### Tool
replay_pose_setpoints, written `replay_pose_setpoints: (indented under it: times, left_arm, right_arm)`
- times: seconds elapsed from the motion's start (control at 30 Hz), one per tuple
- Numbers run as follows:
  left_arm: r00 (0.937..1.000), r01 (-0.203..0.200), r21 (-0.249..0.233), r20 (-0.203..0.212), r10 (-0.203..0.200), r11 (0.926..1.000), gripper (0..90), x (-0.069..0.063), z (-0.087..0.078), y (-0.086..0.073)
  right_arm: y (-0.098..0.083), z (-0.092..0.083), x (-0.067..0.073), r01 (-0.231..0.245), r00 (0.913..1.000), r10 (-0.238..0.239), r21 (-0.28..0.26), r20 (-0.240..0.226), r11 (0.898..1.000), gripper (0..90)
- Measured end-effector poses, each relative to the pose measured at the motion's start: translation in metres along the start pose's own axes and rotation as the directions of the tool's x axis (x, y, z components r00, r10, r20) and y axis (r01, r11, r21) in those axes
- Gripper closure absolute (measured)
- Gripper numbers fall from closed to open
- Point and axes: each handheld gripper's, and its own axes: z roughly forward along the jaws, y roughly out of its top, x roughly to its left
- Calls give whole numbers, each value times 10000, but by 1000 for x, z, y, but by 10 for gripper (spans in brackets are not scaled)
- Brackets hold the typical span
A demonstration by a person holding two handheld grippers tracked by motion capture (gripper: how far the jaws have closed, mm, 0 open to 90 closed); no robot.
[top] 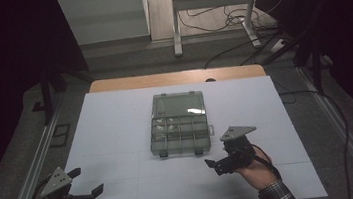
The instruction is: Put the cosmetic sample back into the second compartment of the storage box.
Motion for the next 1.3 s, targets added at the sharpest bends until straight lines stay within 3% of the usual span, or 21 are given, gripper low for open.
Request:
replay_pose_setpoints:
  times: [0.8,1.3]
  left_arm:
    - [10000,-44,33,-28,44,10000,34,0,0,0]
    - [10000,-67,56,-61,68,10000,34,-1,0,0]
  right_arm:
    - [-20,-15,-2,-170,9998,170,33,46,9998,22]
    - [-34,-36,-3,-288,9993,290,-89,215,9995,24]
